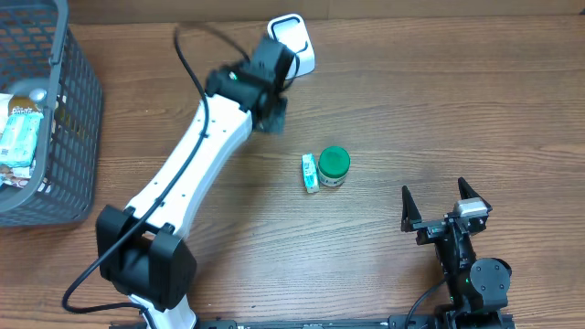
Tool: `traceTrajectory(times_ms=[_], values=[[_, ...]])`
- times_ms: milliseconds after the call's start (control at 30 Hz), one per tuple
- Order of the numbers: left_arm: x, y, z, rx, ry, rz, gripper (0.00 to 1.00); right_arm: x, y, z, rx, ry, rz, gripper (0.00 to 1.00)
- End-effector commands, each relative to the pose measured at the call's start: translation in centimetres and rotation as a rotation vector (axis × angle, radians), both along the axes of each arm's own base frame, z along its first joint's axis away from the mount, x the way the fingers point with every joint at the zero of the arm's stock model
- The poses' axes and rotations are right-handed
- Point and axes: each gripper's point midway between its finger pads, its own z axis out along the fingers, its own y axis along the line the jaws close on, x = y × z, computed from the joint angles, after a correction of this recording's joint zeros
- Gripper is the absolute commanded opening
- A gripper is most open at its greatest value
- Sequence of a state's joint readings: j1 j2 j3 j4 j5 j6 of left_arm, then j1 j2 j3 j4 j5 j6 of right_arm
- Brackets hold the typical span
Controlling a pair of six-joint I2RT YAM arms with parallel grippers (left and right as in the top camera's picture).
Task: Scan the item barcode
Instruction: 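Lift the left gripper away and move it into the grey basket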
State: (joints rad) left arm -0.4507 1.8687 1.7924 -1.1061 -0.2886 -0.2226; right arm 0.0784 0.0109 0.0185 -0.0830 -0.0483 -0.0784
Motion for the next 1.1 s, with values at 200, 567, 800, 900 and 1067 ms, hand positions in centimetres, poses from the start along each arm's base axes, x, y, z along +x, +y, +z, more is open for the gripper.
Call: traceTrajectory(times_ms=[200,567,800,900,1067], values=[[4.2,10.1,20.0,0.374,-0.465,0.128,0.56,0.0,-0.1,-0.3,-0.001,0.001,-0.002,1.0],[3.7,22.3,24.5,0.208,-0.55,0.356,0.75,0.0,-0.1,-0.3,-0.001,0.0,-0.002,1.0],[3.0,28.5,23.4,-0.013,-0.549,0.457,0.77,0.0,-0.1,-0.3,-0.002,0.001,-0.002,1.0],[2.3,30.9,23.1,-0.116,-0.551,0.481,0.77,0.0,-0.1,-0.3,-0.002,0.001,-0.002,1.0],[0.5,35.5,21.9,-0.202,-0.531,0.554,0.78,0.0,-0.1,-0.3,-0.002,0.001,-0.002,1.0]])
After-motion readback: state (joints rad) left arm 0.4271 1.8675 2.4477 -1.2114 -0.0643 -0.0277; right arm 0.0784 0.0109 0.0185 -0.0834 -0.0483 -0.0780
